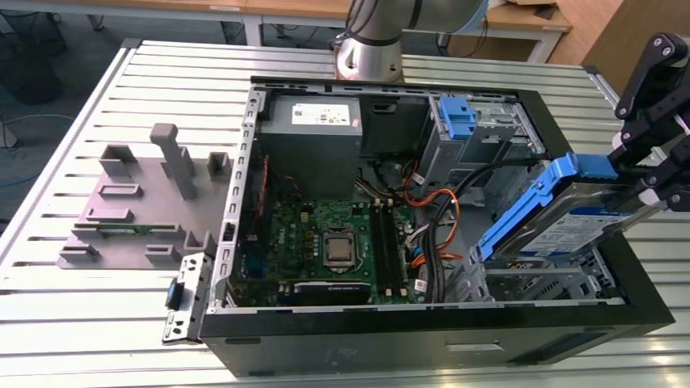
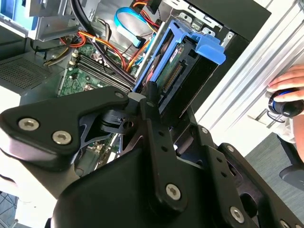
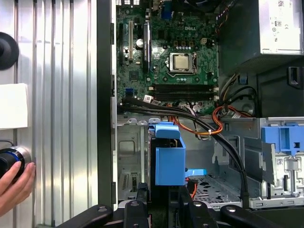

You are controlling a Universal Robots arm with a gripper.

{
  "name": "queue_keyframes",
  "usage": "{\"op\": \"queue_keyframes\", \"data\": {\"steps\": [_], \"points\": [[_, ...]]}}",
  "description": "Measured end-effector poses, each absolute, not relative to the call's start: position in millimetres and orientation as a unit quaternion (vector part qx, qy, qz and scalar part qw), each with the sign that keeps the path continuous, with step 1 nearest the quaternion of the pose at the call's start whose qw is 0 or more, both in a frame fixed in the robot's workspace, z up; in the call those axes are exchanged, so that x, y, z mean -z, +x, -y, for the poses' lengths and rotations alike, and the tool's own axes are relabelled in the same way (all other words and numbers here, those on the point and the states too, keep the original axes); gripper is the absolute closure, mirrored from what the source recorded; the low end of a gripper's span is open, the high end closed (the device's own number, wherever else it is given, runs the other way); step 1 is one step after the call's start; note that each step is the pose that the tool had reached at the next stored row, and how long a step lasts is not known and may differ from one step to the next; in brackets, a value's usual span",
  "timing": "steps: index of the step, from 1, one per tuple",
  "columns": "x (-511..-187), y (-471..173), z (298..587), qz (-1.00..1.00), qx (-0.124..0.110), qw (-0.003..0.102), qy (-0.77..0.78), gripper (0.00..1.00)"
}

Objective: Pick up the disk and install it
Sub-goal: 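Insert the disk into the insertion slot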

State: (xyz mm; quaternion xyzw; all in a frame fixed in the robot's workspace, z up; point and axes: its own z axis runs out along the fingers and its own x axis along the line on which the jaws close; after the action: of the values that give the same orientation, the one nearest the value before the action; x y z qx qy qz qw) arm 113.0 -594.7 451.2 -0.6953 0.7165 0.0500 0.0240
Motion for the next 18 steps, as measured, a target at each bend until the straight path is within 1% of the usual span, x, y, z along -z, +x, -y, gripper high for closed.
{"op": "queue_keyframes", "data": {"steps": [18], "points": [[-450.0, 113.0, 594.7, -0.717, -0.048, 0.022, -0.695, 0.65]]}}
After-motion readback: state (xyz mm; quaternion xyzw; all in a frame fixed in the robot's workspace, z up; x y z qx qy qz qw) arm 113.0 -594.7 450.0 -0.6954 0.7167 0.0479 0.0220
